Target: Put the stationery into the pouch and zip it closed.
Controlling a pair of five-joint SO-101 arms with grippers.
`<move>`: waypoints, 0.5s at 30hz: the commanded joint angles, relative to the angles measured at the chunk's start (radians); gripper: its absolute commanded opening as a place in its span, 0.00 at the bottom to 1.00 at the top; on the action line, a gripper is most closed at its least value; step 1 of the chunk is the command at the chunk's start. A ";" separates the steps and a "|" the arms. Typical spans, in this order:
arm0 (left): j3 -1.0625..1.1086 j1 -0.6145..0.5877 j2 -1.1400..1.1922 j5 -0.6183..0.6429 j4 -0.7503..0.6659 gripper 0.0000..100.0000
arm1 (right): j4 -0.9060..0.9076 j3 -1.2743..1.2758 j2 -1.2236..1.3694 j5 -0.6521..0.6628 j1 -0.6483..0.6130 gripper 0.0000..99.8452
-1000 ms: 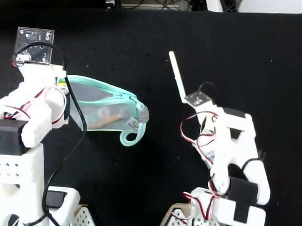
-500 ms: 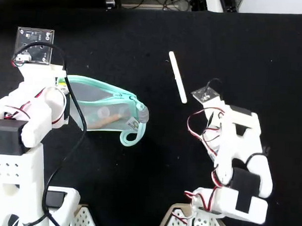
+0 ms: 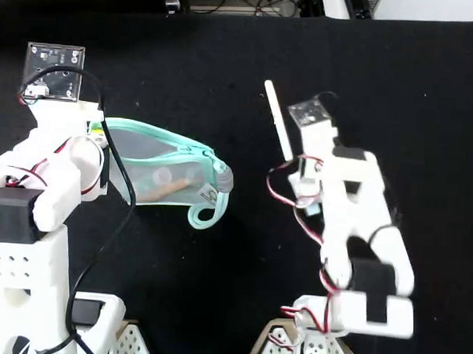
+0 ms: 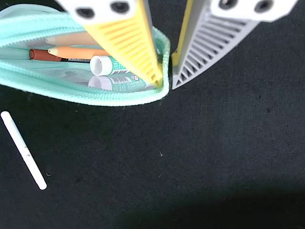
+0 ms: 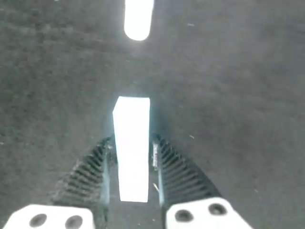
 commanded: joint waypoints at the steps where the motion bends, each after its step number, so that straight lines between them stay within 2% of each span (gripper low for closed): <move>1: 0.094 -0.015 0.017 0.000 0.014 0.03 | 0.089 -0.136 0.096 -0.020 -0.055 0.01; 6: 0.094 -0.015 0.017 -0.002 0.012 0.03 | 0.121 -0.134 0.124 -0.012 -0.094 0.01; 9: 0.094 -0.015 0.017 -0.003 0.011 0.03 | 0.120 -0.127 0.131 0.049 -0.092 0.02; 15: 0.094 -0.015 0.017 -0.003 0.009 0.03 | 0.149 -0.130 0.127 0.098 -0.100 0.17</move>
